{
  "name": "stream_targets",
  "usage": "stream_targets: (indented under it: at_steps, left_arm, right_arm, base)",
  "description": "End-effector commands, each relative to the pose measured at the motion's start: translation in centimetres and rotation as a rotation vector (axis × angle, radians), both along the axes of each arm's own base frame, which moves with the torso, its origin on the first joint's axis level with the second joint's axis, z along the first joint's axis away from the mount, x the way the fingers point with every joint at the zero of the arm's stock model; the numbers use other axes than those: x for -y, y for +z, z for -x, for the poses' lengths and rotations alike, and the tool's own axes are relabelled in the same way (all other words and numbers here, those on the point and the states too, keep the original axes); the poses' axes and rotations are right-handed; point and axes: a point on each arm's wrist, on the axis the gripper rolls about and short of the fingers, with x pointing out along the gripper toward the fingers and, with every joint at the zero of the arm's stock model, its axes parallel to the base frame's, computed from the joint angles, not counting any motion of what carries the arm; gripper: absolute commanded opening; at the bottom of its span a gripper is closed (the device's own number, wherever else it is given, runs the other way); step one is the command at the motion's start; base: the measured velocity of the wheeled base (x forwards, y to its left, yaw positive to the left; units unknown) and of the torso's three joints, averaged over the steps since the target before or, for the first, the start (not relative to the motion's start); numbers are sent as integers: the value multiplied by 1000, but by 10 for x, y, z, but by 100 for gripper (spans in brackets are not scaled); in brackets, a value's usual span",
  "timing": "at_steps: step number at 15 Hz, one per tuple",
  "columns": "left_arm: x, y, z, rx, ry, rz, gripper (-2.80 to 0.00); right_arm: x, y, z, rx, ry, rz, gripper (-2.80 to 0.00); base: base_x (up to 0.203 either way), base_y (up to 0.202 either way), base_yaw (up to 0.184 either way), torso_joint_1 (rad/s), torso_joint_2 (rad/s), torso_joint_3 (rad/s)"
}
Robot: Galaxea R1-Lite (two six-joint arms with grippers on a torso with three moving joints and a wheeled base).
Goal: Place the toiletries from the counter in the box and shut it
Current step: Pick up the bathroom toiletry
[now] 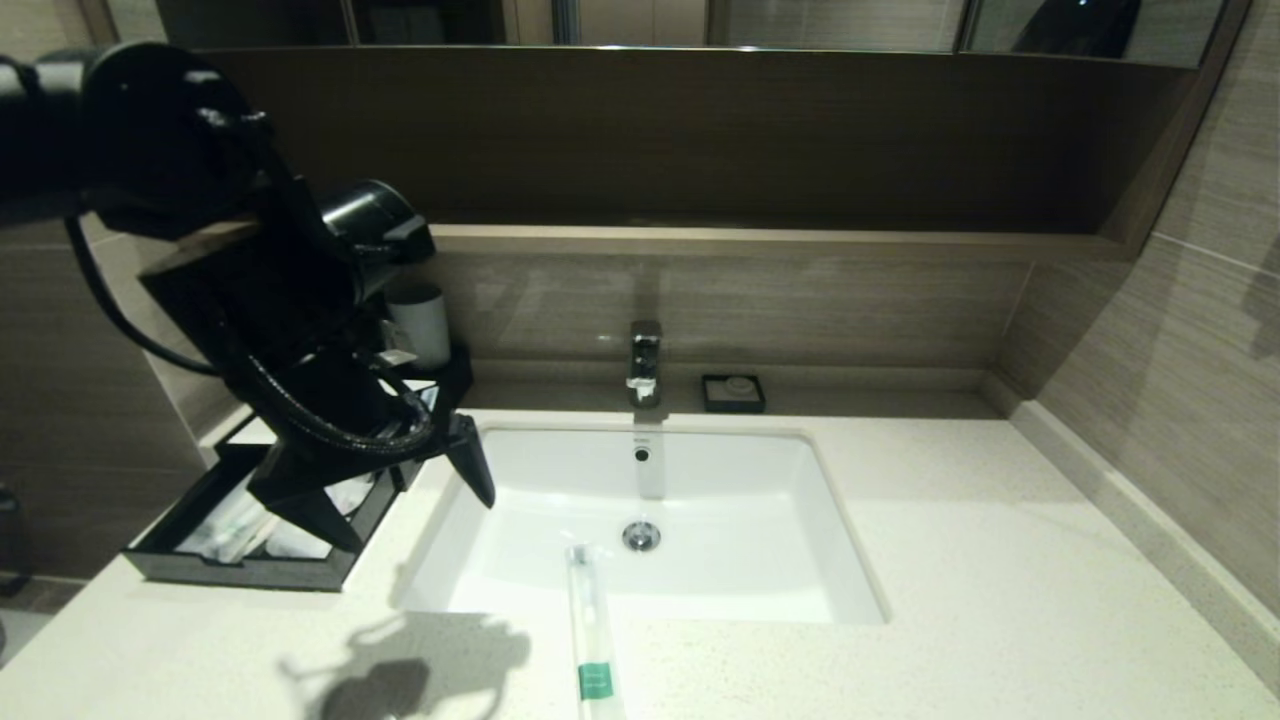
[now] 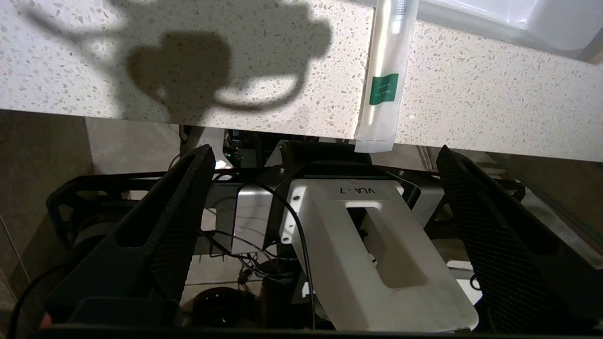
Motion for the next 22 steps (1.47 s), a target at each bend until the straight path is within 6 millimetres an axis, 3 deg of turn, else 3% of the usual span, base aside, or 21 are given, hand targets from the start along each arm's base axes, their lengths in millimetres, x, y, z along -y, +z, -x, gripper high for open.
stream_targets:
  at_steps: [1,2,3,9,17,22]
  left_arm:
    - [4,-11,-8,-57,22,0,0]
    - [5,-12,-9,-60,24,4,0]
    - [5,-13,-10,-61,24,4,-280]
    - [27,-35,-23,-123,38,-17,-280]
    - [48,-85,-59,-153,29,-59,-280]
    - [56,-92,-63,-135,16,-49,-280]
  right_arm:
    - [0,0,0,-1,0,0,-280]
    - [0,0,0,-1,0,0,-280]
    - [0,0,0,-1,0,0,-280]
    - [0,0,0,-1,0,0,-280]
    - [0,0,0,-1,0,0,-280]
    - [0,0,0,-1,0,0,-280]
  base:
    - [0,0,0,0,0,0]
    - [0,0,0,0,0,0]
    - [0,0,0,0,0,0]
    - [0,0,0,0,0,0]
    - [0,0,0,0,0,0]
    - [0,0,0,0,0,0]
